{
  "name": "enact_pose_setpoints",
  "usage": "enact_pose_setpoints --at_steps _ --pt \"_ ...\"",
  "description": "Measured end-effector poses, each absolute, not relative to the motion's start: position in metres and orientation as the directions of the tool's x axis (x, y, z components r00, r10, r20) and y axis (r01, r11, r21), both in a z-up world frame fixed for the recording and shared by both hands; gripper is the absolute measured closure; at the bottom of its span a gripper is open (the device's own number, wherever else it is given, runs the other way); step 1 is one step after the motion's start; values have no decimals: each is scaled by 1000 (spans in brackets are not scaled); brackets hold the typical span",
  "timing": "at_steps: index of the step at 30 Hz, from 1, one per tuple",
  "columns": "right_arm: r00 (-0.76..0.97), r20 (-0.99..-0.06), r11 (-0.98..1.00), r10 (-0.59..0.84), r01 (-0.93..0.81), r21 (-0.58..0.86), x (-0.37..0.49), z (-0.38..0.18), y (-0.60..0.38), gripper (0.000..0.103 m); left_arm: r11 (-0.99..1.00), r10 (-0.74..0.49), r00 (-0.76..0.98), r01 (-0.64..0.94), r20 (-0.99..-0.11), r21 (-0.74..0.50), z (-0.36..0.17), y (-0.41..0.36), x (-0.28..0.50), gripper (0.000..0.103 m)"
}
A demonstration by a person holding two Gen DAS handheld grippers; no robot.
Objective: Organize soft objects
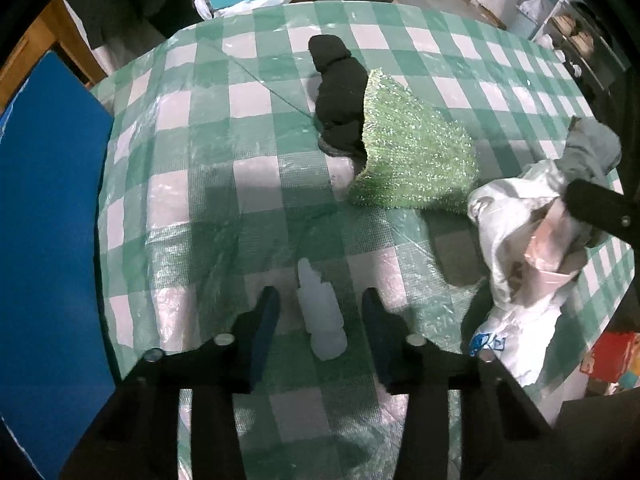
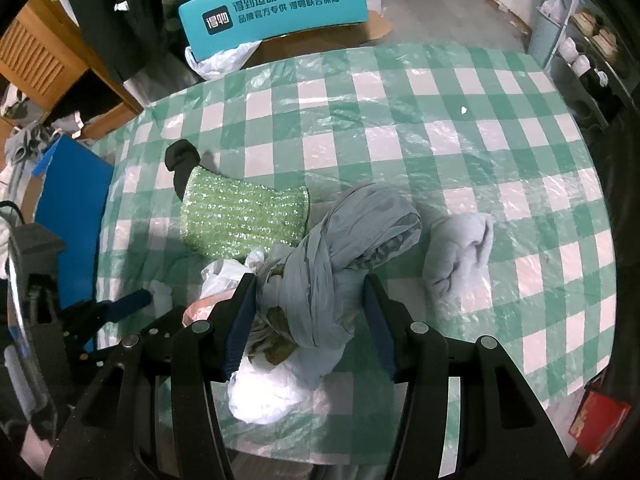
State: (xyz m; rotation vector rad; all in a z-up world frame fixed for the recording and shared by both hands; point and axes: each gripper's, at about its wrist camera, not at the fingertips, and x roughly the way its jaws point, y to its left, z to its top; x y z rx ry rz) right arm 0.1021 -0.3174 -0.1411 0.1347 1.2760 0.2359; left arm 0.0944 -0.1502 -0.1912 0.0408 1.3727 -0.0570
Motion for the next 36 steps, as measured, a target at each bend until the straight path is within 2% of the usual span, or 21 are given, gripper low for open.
enact_pose_setpoints --at_steps 1,2,3,9,36 --pt "273 -929 967 251 -100 232 102 -140 -318 50 998 -13 198 65 -980 0 -192 -154 95 69" --pt "275 -928 967 253 -101 234 101 -139 -318 50 998 -7 200 66 -980 6 -192 -155 96 78" --pt "278 -927 967 253 -102 234 100 -138 -319 50 998 -2 201 65 -980 11 -192 -157 96 82" --pt "285 -924 966 255 -109 233 98 -133 -319 50 998 -16 205 68 -979 -2 -192 -163 99 88" --pt "361 -895 962 264 -167 217 92 -90 -307 50 993 -95 359 102 -929 -63 -108 -140 74 89"
